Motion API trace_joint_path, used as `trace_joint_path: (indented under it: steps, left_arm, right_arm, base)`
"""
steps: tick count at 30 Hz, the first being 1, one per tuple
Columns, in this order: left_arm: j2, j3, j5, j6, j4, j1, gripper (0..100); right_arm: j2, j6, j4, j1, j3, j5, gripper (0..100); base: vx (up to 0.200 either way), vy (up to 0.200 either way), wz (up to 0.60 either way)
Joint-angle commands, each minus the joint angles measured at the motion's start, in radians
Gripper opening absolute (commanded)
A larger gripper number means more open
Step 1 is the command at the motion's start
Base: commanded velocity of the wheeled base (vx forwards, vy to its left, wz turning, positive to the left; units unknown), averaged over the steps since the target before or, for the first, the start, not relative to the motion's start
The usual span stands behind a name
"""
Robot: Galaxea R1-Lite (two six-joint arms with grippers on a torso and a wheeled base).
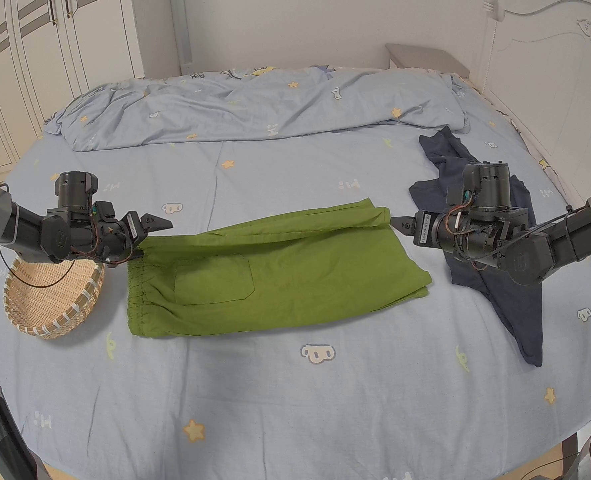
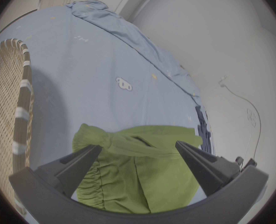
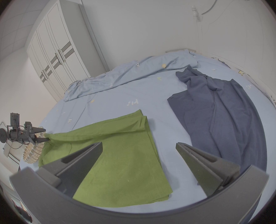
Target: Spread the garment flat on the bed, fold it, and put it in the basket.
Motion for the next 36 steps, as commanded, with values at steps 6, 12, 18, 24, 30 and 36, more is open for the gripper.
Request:
trace_joint_path:
  steps: [6, 12, 18, 24, 30, 36]
  left_arm:
    - [0.103, -0.081, 0.008, -0.051, -0.046, 0.030, 100]
    - [0.106, -0.098, 0.008, -0.091, -0.046, 0.028, 100]
    - [0.127, -0.116, 0.010, -0.093, -0.043, 0.038, 100]
    - [0.124, -0.122, 0.010, -0.121, -0.043, 0.041, 100]
    - [0.100, -0.121, 0.008, -0.147, -0.043, 0.050, 100]
    - [-0.041, -0.018, -0.007, -0.148, -0.040, 0.050, 100]
  right_arm:
    - [-0.027, -0.001, 0.000, -0.004, 0.005, 0.000, 100]
    - [-0.022, -0.001, 0.000, -0.004, 0.004, 0.000, 100]
    - [-0.013, -0.001, 0.000, -0.004, 0.004, 0.001, 100]
    - [-0.009, -0.001, 0.000, -0.004, 0.004, 0.001, 100]
    - [-0.010, -0.001, 0.000, -0.004, 0.005, 0.001, 100]
    - [-0.012, -0.001, 0.000, -0.004, 0.008, 0.000, 100]
  base:
    - [0.000, 0.000, 0.00]
    - [0.000, 0.000, 0.00]
    - [0.000, 0.000, 0.00]
    - [0.000, 0.000, 0.00]
    - [0.000, 0.000, 0.00]
    - [0.000, 0.000, 0.00]
